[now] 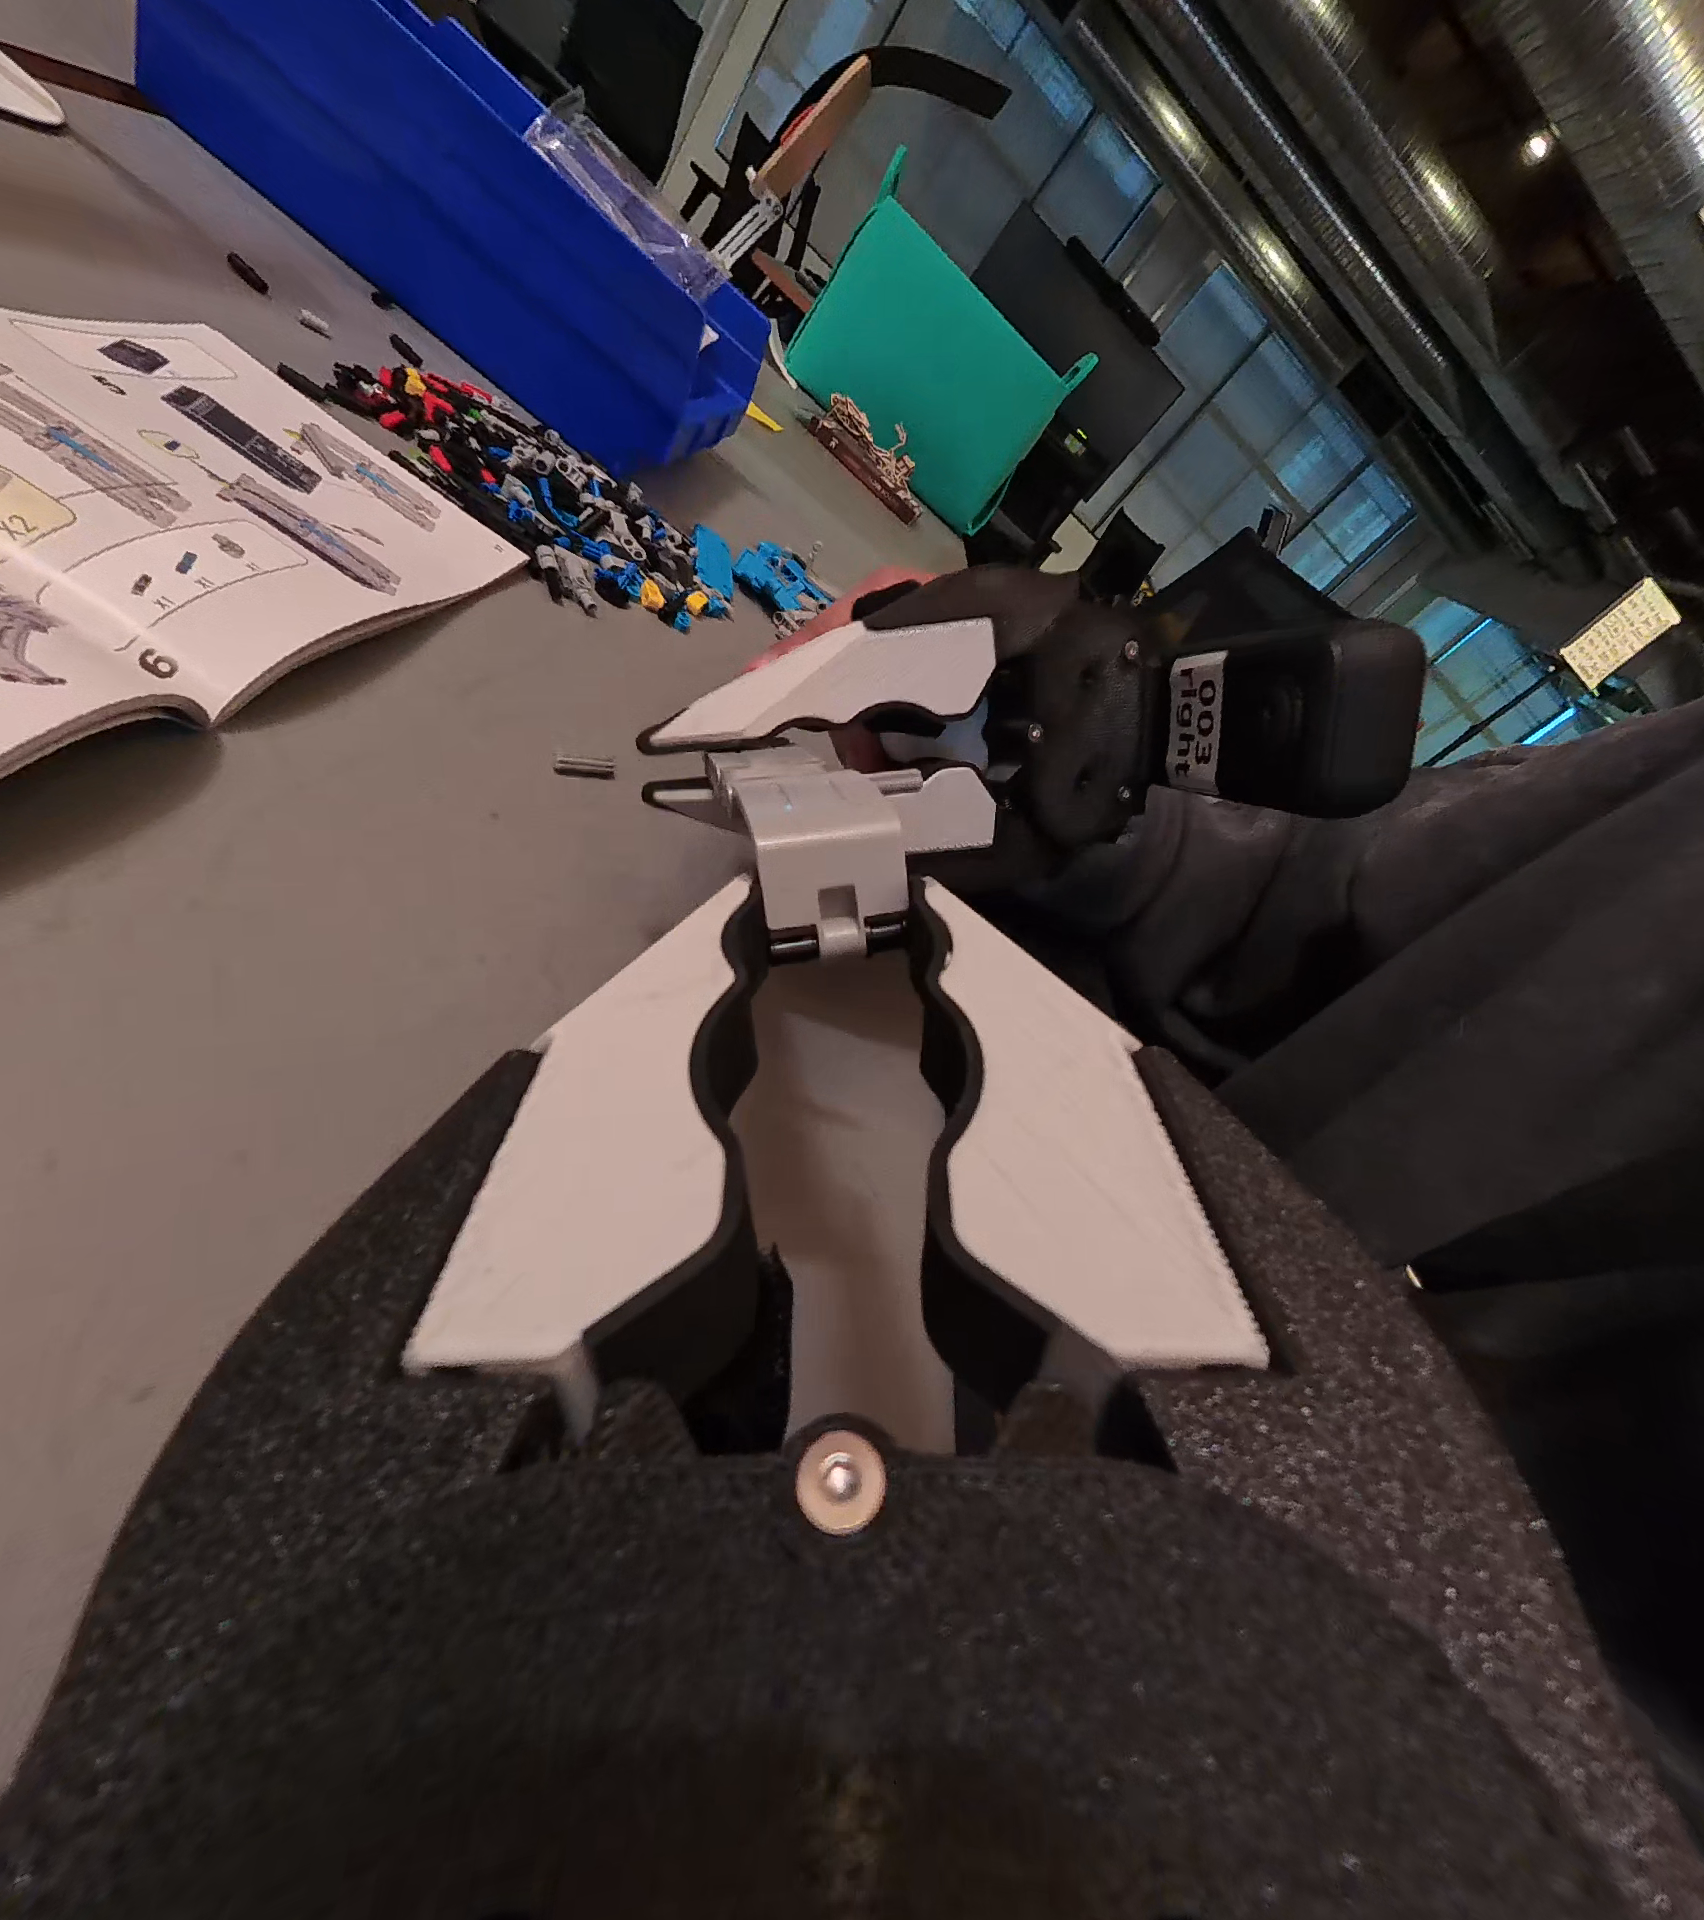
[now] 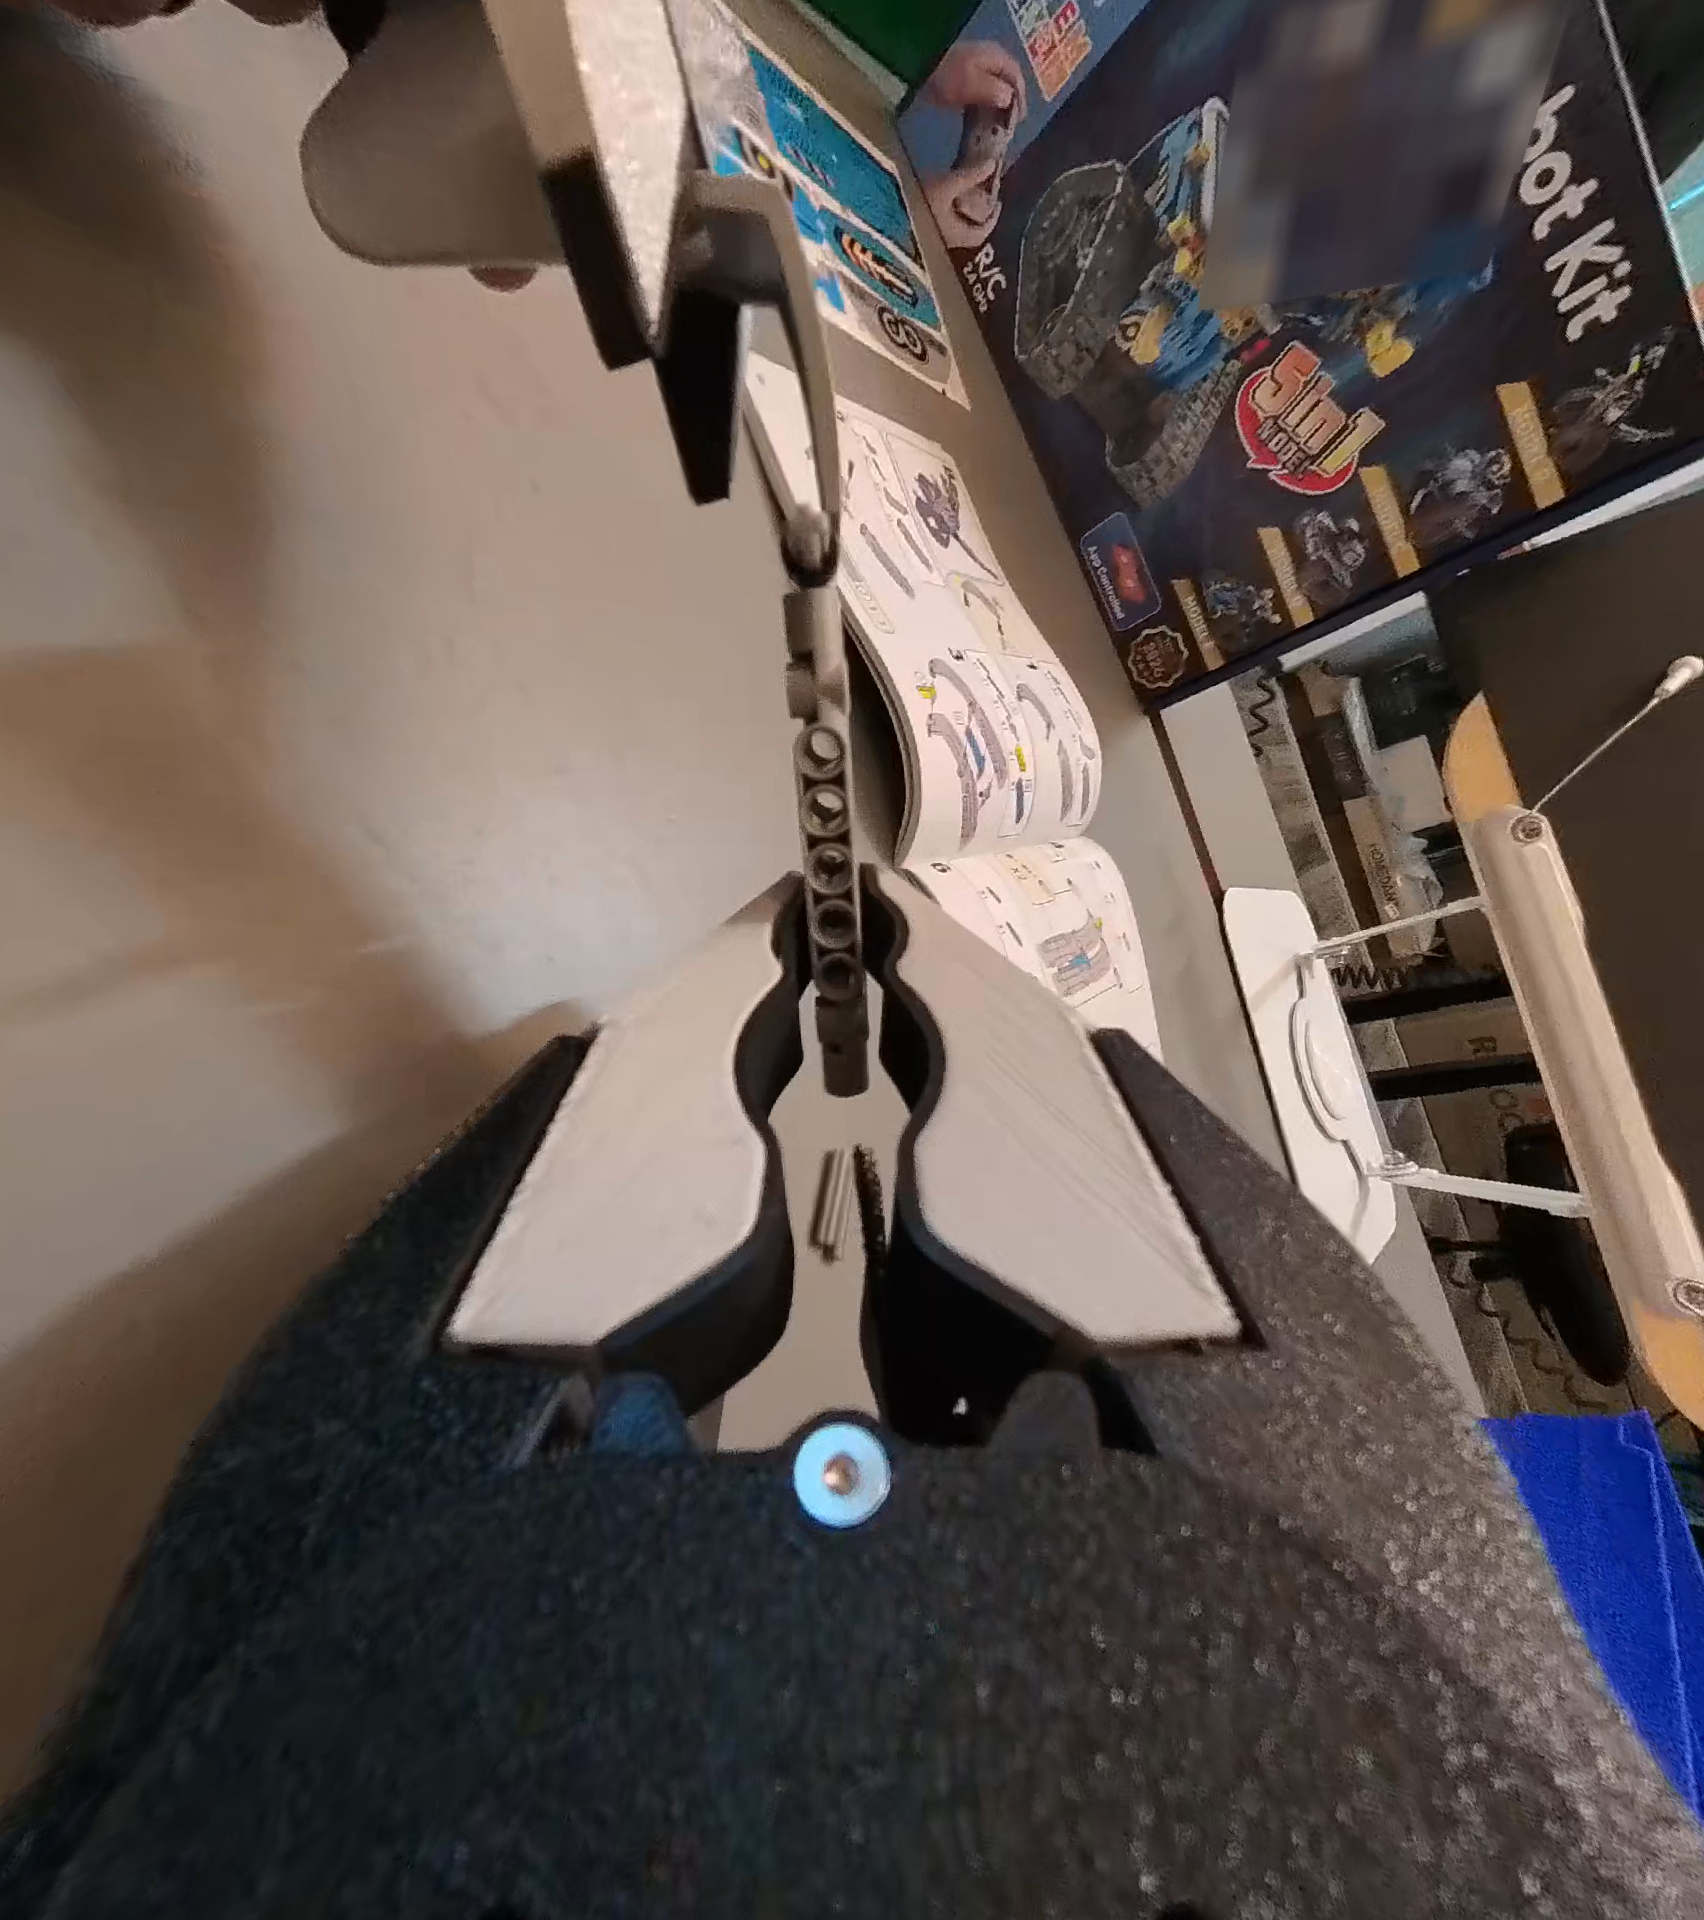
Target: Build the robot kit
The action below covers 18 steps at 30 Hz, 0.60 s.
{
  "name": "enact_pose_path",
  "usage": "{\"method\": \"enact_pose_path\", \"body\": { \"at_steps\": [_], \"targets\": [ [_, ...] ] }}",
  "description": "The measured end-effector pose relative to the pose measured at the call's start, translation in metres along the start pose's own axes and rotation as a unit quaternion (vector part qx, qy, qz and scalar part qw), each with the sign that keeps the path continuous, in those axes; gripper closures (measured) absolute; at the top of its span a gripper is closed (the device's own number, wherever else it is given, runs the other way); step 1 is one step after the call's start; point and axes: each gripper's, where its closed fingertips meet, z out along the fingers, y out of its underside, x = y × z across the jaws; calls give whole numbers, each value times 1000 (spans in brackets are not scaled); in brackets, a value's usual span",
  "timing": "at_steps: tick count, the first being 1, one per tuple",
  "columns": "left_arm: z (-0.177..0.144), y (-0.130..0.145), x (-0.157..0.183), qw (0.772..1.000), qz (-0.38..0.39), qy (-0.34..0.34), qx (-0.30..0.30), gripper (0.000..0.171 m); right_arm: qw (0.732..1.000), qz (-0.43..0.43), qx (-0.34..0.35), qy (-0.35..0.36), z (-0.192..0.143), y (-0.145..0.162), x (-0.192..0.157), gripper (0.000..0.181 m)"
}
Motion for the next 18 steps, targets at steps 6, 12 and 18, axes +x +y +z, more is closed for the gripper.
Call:
{"method": "enact_pose_path", "body": {
  "at_steps": [6, 12, 18],
  "targets": [
    [1, 6, -2, 1000, 4, -7, -18, 147, 1000, -2, -5, -3, 0, 3, -2, 175],
    [3, 11, -3, 999, 21, -21, -31, 147, 999, 41, -8, -18, -2, 4, -3, 174],
    [5, 21, -11, 997, 18, -40, -59, 147, 999, 42, -14, -26, -1, 6, -6, 175]
  ]
}}
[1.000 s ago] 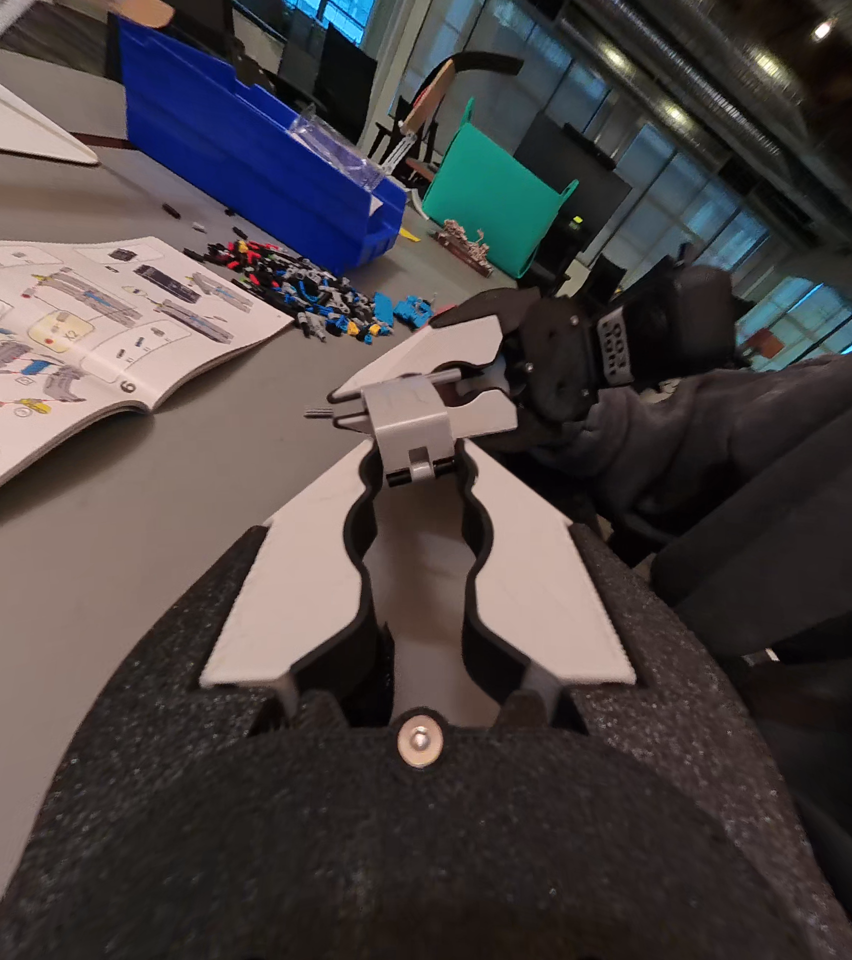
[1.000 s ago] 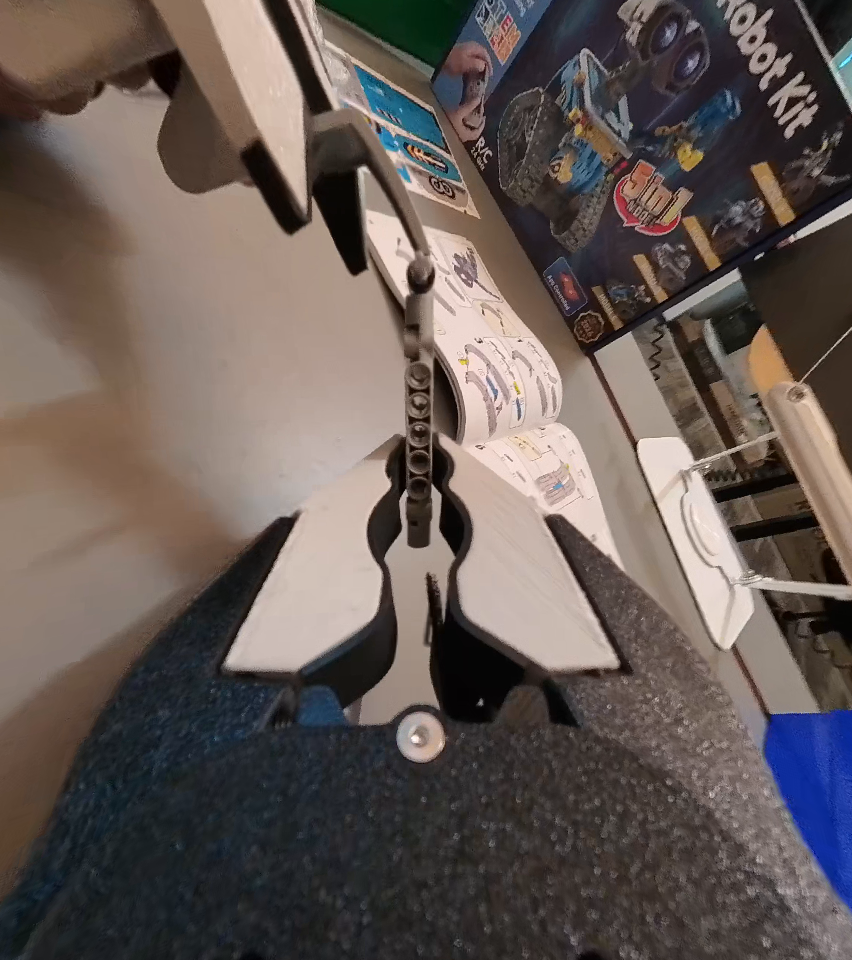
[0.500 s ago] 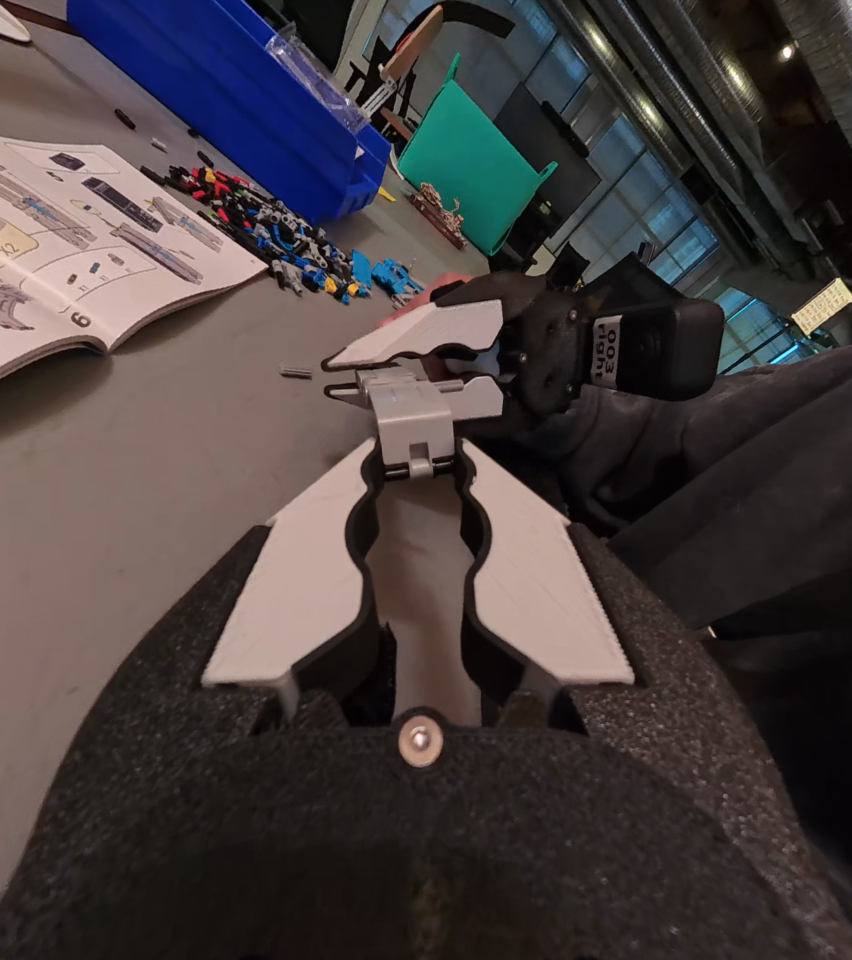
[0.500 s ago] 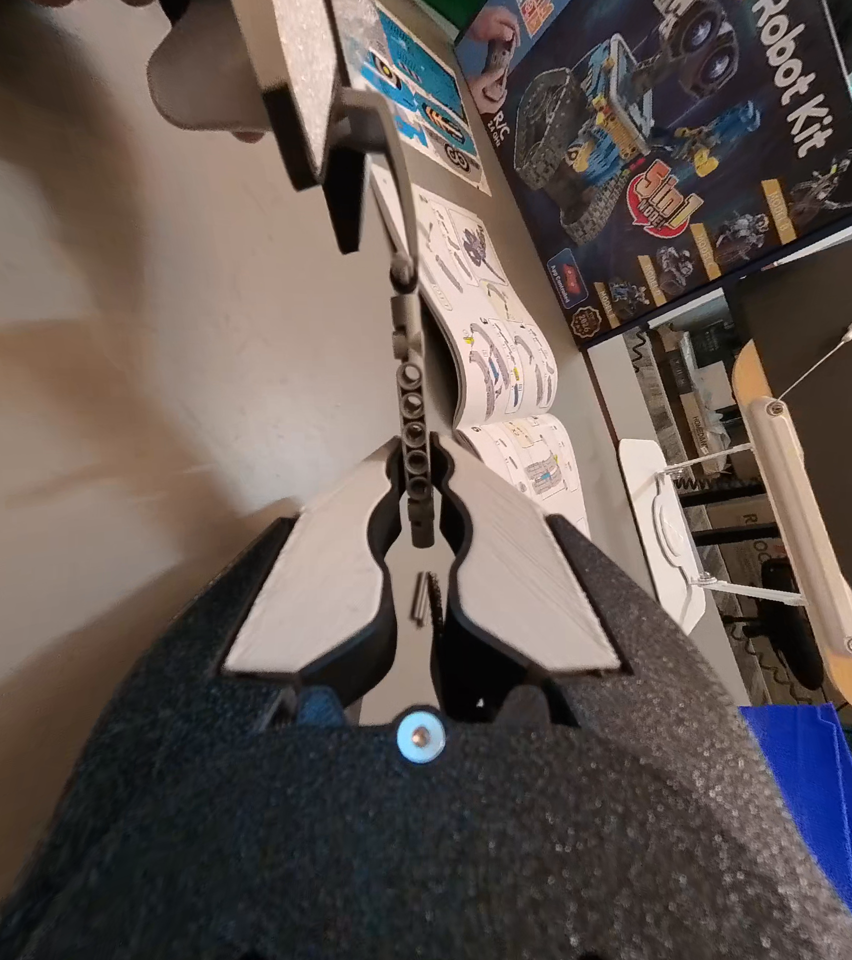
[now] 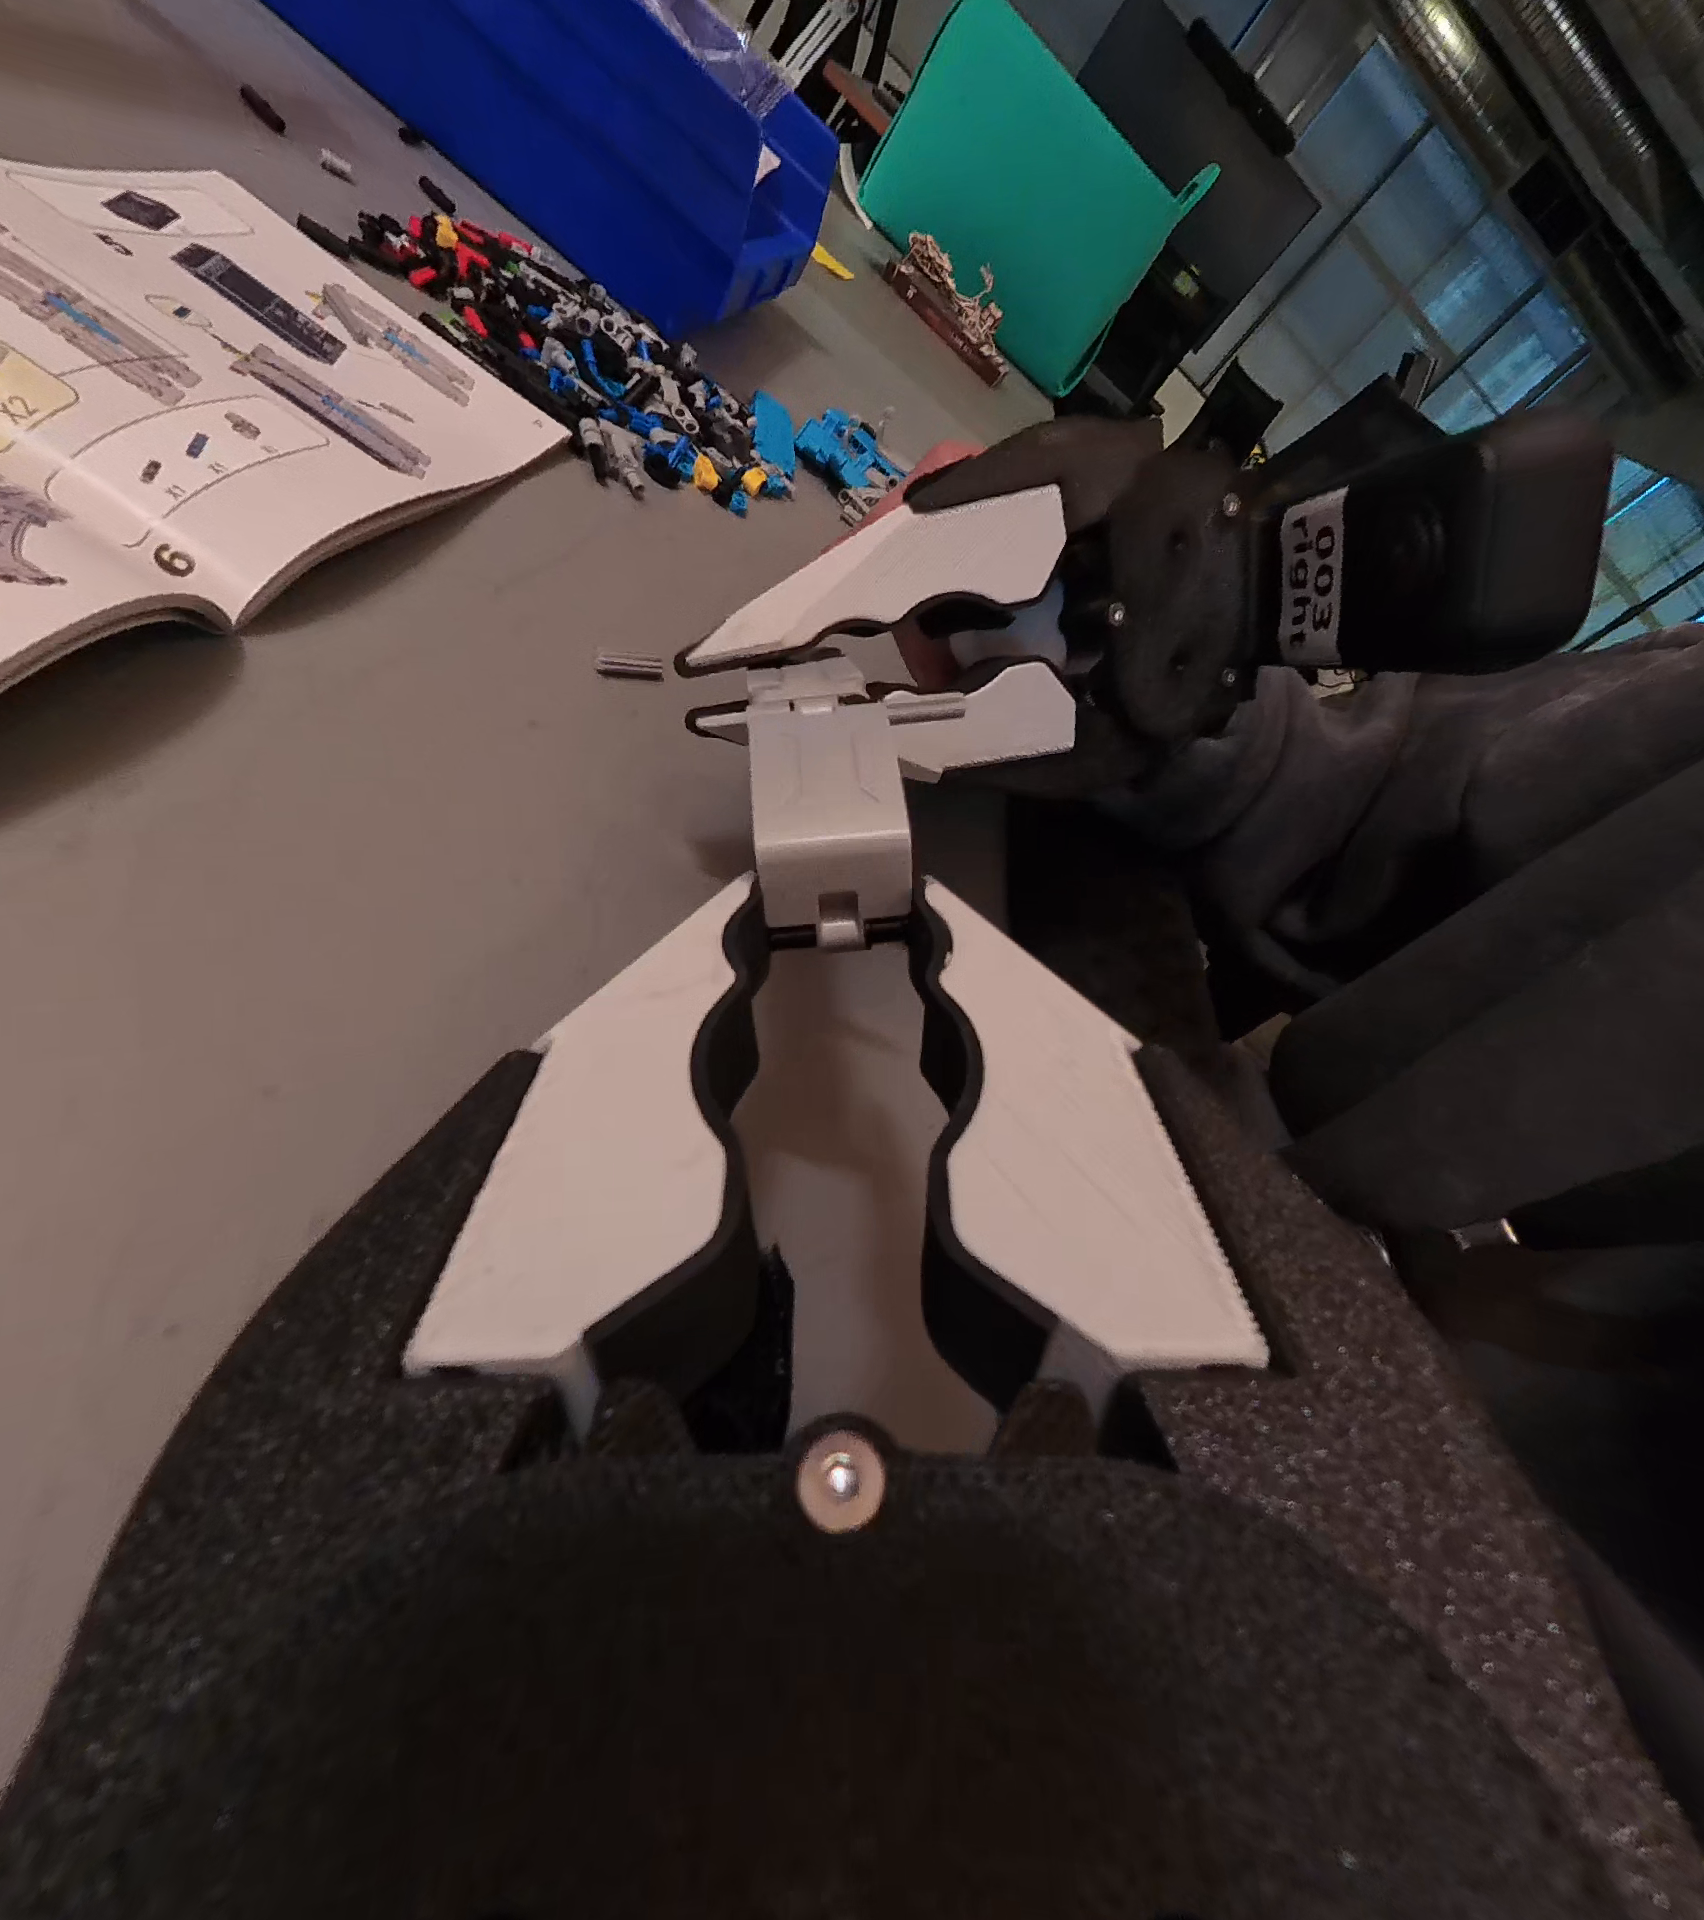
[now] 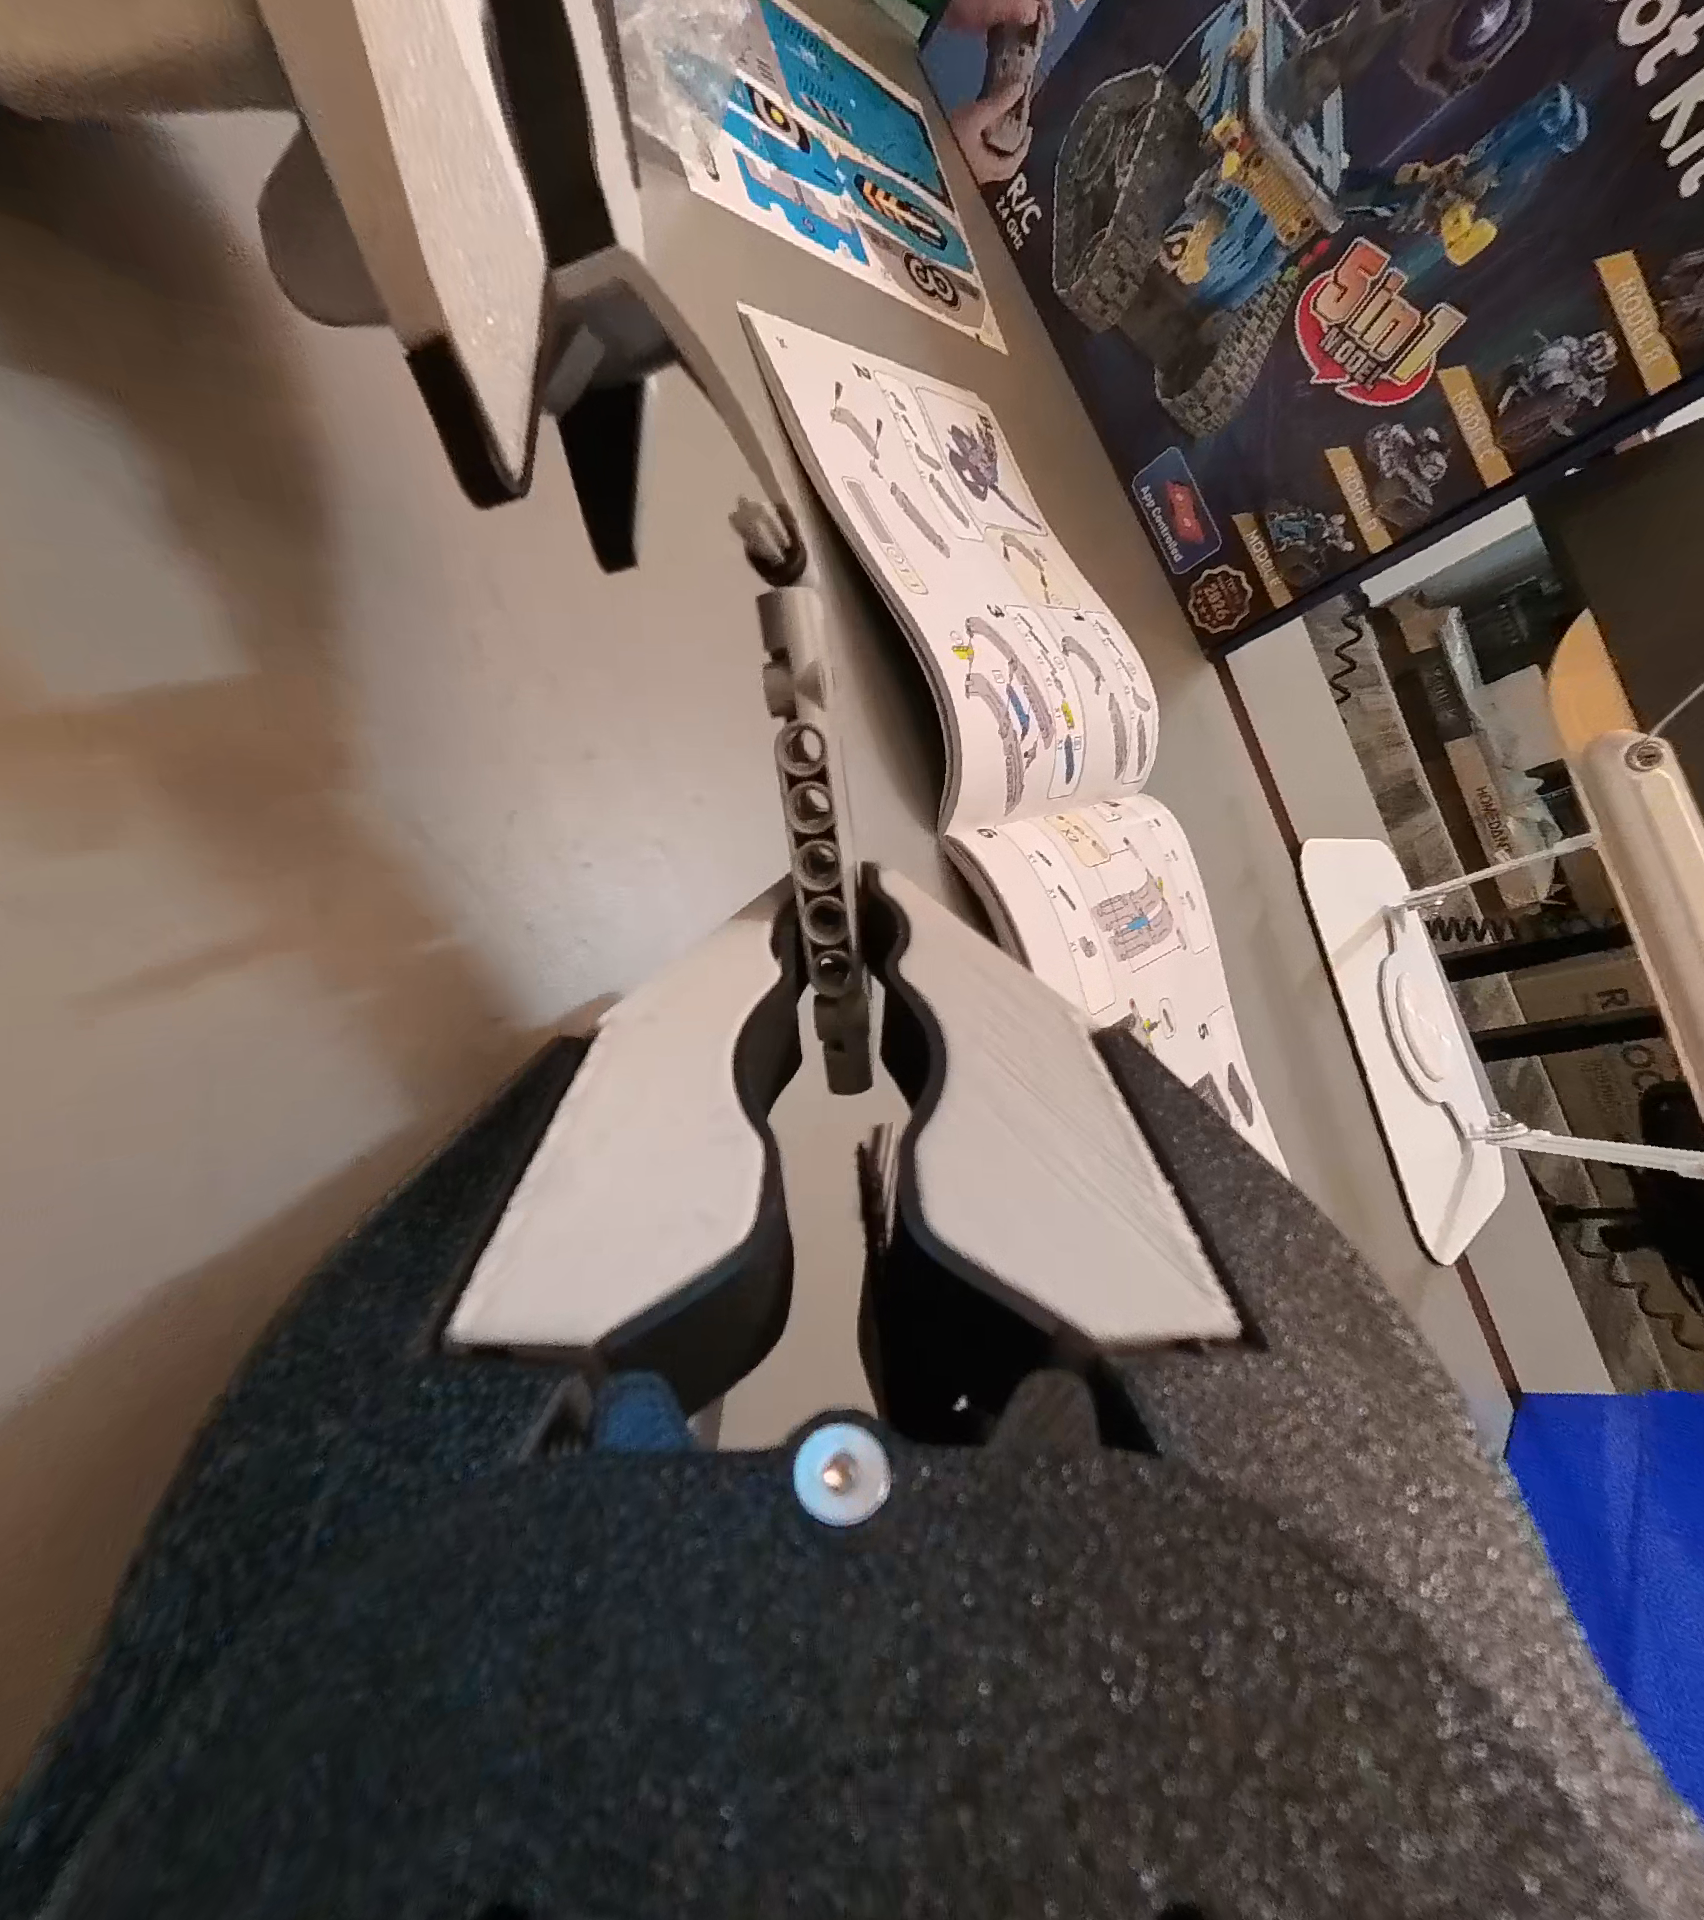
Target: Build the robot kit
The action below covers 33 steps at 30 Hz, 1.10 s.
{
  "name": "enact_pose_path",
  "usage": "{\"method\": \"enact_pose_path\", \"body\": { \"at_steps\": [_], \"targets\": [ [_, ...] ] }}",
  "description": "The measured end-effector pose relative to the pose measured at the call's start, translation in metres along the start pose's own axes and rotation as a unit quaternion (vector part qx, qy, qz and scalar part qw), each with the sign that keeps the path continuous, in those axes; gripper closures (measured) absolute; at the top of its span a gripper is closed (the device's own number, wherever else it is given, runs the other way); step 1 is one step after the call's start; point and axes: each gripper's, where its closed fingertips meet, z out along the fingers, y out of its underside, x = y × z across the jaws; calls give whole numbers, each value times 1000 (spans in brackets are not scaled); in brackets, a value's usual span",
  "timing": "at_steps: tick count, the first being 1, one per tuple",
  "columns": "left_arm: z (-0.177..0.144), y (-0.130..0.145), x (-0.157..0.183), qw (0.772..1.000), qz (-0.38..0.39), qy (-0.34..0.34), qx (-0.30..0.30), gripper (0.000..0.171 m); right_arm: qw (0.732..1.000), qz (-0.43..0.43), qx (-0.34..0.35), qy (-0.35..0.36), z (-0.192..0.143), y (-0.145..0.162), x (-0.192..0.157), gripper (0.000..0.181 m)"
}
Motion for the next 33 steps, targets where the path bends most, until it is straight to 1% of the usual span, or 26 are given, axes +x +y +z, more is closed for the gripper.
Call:
{"method": "enact_pose_path", "body": {
  "at_steps": [4, 7, 12, 14, 18, 26, 30, 33],
  "targets": [
    [-1, -1, 0, 1000, -3, 1, 2, 146, 1000, -11, 3, 3, 0, -1, 0, 175],
    [-3, -1, -4, 1000, -7, -5, 3, 147, 998, -61, 11, 23, -1, -2, 2, 175],
    [-11, -10, 1, 999, -34, 28, 28, 147, 995, -90, 33, 20, -6, -6, 2, 175],
    [-10, -8, 1, 998, -39, 32, 22, 147, 994, -104, 32, 20, -6, -4, 0, 175],
    [-6, -2, 1, 999, -28, 22, 5, 147, 995, -92, 23, 11, -5, 0, -2, 175],
    [-5, -1, 0, 1000, -20, 16, 3, 147, 997, -73, 19, 9, -4, 1, -2, 175],
    [-5, -1, 1, 1000, -20, 16, 3, 147, 996, -87, 19, 17, -4, 1, -2, 175],
    [-8, -8, 5, 999, -12, 24, 20, 145, 992, -113, 38, 40, -8, -6, 3, 175]
  ]
}}
